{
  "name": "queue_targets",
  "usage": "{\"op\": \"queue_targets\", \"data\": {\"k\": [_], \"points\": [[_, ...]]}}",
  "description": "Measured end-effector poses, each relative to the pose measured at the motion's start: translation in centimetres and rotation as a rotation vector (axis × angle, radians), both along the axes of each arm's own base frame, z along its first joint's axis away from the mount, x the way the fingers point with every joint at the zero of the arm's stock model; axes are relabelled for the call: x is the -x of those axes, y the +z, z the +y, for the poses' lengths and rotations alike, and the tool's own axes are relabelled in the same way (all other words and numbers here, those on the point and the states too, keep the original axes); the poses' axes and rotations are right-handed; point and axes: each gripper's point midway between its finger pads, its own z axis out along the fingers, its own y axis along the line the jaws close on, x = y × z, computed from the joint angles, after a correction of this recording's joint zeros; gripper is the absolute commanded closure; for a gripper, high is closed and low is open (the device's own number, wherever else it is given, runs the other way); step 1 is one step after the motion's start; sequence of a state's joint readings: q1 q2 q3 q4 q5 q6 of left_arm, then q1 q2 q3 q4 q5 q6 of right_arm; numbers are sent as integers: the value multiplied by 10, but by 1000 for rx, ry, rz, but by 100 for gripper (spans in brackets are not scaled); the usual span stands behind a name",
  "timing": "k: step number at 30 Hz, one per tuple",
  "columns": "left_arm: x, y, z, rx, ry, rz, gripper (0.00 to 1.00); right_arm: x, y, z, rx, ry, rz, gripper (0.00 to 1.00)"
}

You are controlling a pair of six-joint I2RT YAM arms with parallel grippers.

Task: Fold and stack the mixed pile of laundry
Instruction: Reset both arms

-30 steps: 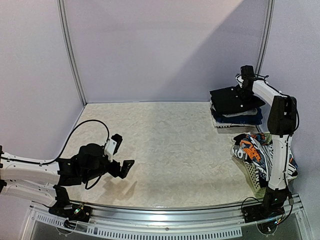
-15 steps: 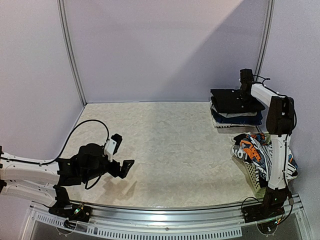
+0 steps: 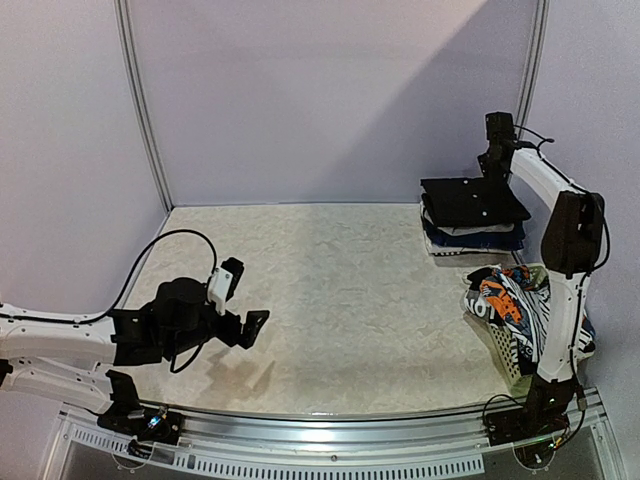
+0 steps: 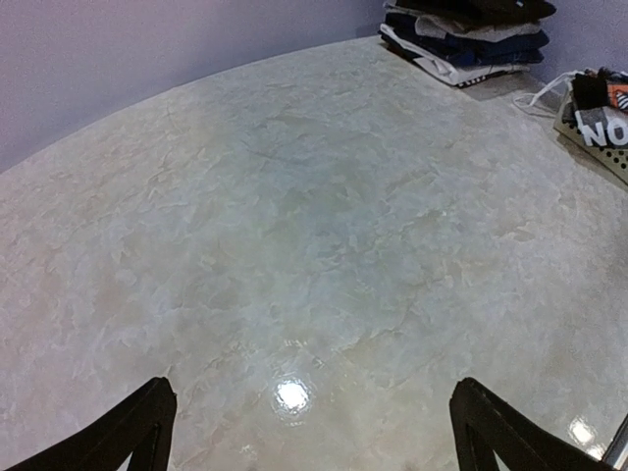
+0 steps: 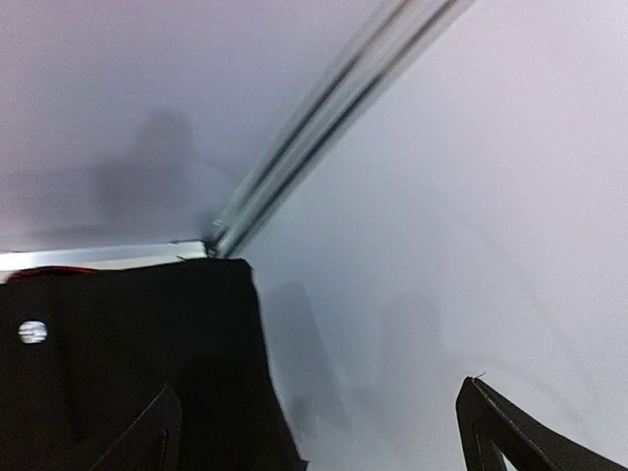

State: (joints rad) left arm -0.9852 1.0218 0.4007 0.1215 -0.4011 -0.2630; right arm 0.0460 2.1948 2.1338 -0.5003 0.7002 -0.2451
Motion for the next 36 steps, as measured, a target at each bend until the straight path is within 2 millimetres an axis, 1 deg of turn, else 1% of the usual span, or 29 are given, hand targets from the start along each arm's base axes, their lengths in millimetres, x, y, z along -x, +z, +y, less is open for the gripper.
{"op": "queue_targets", "data": {"k": [2,5,6,7,11,15,17,20,23,25,26,27,29,34,36], "points": [[-1,3,-1,4,3,0,1,2,10,14,-42,35,-24,1],[-1,3,0,5,13,6,0,4,26,42,-131,113,-70,1],[-2,3,1,2,18,10,0,7,33,54,-173,148,-91,1],[-2,5,1,3,22,10,1,8,36,60,-184,164,-96,1],[-8,14,-1,-3,44,4,0,27,51,101,-318,267,-138,1],[-16,29,-4,-12,70,-16,0,51,69,145,-442,377,-167,1],[-20,37,-5,-21,83,-29,0,72,75,174,-510,452,-170,1],[-26,49,-6,-41,101,-49,0,111,74,218,-593,575,-154,1],[-31,60,-6,-59,118,-70,0,165,61,266,-676,735,-131,1],[-34,66,-6,-69,130,-82,0,200,48,288,-730,823,-112,1],[-35,67,-5,-74,135,-87,0,218,40,294,-763,860,-103,1],[-35,68,-4,-82,140,-92,0,232,33,295,-794,879,-101,1],[-36,67,0,-103,151,-96,0,253,22,289,-843,895,-117,1],[-38,67,7,-135,182,-110,0,290,2,270,-903,899,-168,1],[-39,67,9,-143,189,-114,0,298,3,266,-911,906,-194,1]]}}
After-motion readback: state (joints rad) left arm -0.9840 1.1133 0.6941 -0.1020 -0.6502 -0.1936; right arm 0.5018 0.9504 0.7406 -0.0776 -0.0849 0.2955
